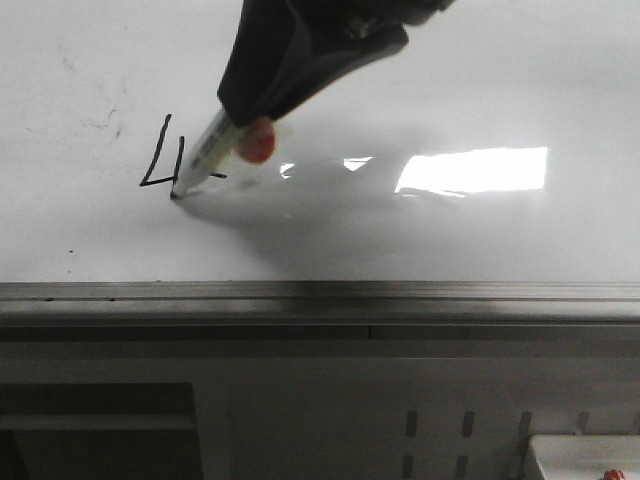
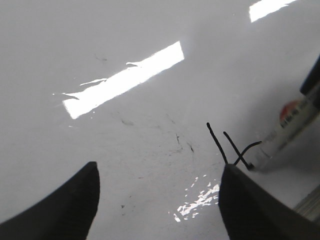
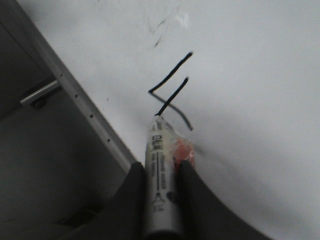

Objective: Write number 4 on whiteboard

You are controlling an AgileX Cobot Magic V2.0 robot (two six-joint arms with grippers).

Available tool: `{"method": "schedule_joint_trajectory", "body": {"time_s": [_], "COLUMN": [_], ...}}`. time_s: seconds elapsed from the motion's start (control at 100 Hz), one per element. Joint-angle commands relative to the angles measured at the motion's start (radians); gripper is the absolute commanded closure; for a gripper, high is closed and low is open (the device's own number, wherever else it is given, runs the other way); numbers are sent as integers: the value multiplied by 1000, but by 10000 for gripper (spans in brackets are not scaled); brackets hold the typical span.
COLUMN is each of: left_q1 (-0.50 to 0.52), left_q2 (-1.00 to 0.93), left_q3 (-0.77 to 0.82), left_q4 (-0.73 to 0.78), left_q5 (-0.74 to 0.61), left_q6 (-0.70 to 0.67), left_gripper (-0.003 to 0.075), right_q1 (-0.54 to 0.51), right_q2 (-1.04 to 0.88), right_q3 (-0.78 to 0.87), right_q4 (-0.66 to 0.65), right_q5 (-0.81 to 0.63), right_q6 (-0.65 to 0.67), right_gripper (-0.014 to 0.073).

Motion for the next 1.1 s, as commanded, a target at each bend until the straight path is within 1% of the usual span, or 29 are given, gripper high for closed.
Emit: {"method": "schedule_joint_trajectory", "body": {"time_s": [0.0,0.2,0.27,0.34,0.44,0.58,0.67,0.77,0.97,1.01,1.04,1.08,1.09], "left_q1": [2,2,-7,-33,-106,-205,-239,-244,-244,-244,-244,-244,-244], "left_q2": [-1,-1,-1,13,46,90,120,155,210,211,211,211,211], "left_q3": [-27,-27,-27,-27,-27,-27,-27,-27,-27,-27,-27,-27,-27], "left_q4": [-13,6,48,126,219,241,247,261,261,261,261,259,259], "left_q5": [-80,-82,-101,-120,-128,-128,-128,-135,-167,-171,-176,-180,-180], "left_q6": [-11,-11,-11,-11,-11,-11,-11,-11,-11,-11,-11,-11,-11], "left_gripper": [265,265,266,270,271,272,272,272,272,286,310,378,409], "right_q1": [6,23,44,71,109,144,164,183,199,199,199,199,199], "right_q2": [-24,-42,-60,-64,-62,-62,-62,-62,-62,-62,-62,-62,-62], "right_q3": [26,22,0,-33,-87,-127,-142,-150,-152,-152,-152,-152,-152], "right_q4": [-12,-7,-7,-7,-7,-12,-12,-12,-12,-12,-12,-12,-12], "right_q5": [-48,-89,-65,-26,20,42,70,90,86,86,88,88,88], "right_q6": [0,0,0,-5,-11,-11,-11,-11,-11,-11,-11,-11,-11], "right_gripper": [658,658,658,658,658,658,658,658,658,658,658,658,658]}}
